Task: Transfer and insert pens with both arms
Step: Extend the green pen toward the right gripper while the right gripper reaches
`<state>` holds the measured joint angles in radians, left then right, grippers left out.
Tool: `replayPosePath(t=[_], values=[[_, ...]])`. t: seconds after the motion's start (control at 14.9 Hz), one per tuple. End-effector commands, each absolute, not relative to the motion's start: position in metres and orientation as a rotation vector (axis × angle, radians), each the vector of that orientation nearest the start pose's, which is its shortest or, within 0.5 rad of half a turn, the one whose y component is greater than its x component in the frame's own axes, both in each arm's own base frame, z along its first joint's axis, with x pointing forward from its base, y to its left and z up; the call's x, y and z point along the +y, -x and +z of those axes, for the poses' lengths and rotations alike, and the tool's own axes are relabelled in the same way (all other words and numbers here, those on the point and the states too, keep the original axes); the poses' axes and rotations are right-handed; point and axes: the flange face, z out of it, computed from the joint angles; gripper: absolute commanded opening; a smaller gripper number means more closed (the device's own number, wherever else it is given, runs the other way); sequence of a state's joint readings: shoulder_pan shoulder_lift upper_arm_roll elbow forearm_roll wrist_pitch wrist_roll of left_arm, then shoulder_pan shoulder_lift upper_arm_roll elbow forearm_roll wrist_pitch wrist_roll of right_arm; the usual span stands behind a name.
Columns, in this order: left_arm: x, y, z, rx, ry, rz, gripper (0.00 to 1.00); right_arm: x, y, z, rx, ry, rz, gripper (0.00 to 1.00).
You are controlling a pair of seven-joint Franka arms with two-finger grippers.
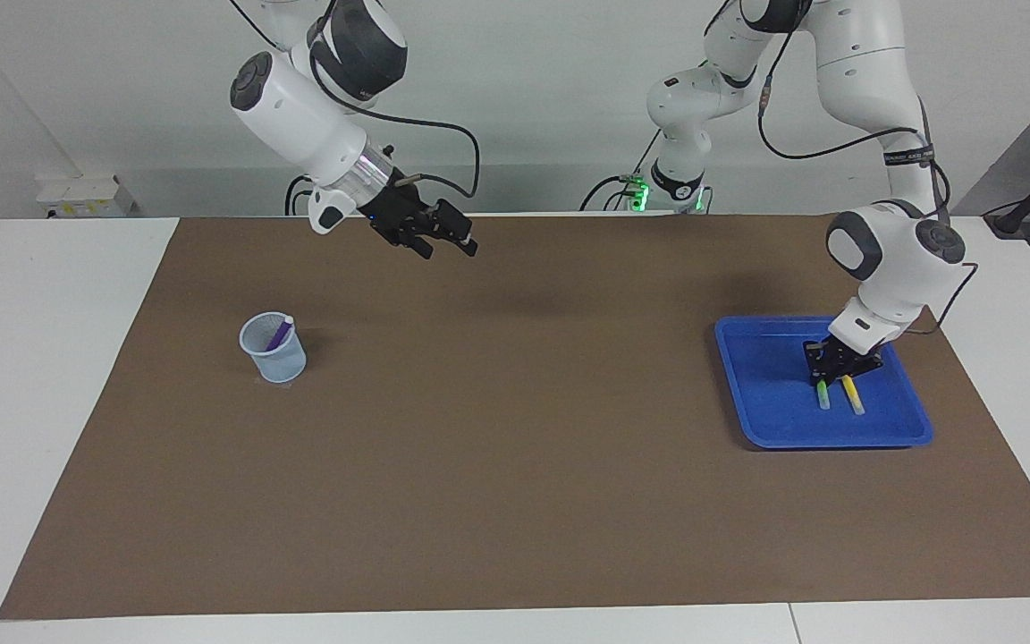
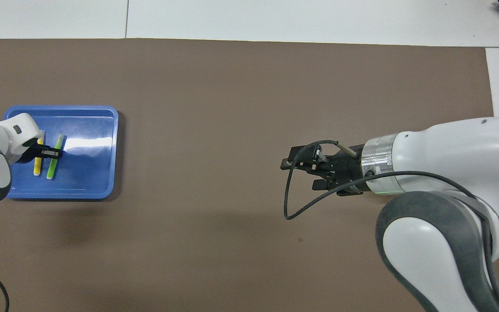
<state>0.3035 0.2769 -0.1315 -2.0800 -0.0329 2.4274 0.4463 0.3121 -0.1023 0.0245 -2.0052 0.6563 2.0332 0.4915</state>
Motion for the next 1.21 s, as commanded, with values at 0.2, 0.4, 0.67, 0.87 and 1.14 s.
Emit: replayPosePath(t=[0.2, 0.4, 0.67, 0.87, 1.14], values=[[0.081, -0.598, 0.345, 0.159, 3.194, 0.024, 0.0, 0.232, -0.5, 0.533, 0.553, 2.389, 0.179, 1.0], [0.056, -0.599, 0.382, -0.161, 3.209, 0.113, 0.0, 0.231, -0.502, 0.534, 0.565, 2.373, 0.155, 1.0], [0.002, -0.589, 0.42, -0.645, 3.239, 0.168, 0.0, 0.232, -0.509, 0.538, 0.612, 2.318, 0.1, 1.0], [-0.033, -0.577, 0.449, -1.051, 3.201, 0.253, 0.0, 0.242, -0.51, 0.542, 0.701, 2.259, 0.081, 1.0], [-0.087, -0.559, 0.477, -1.578, 3.013, 0.414, 0.0, 0.269, -0.503, 0.549, 0.736, 2.214, 0.022, 1.0]])
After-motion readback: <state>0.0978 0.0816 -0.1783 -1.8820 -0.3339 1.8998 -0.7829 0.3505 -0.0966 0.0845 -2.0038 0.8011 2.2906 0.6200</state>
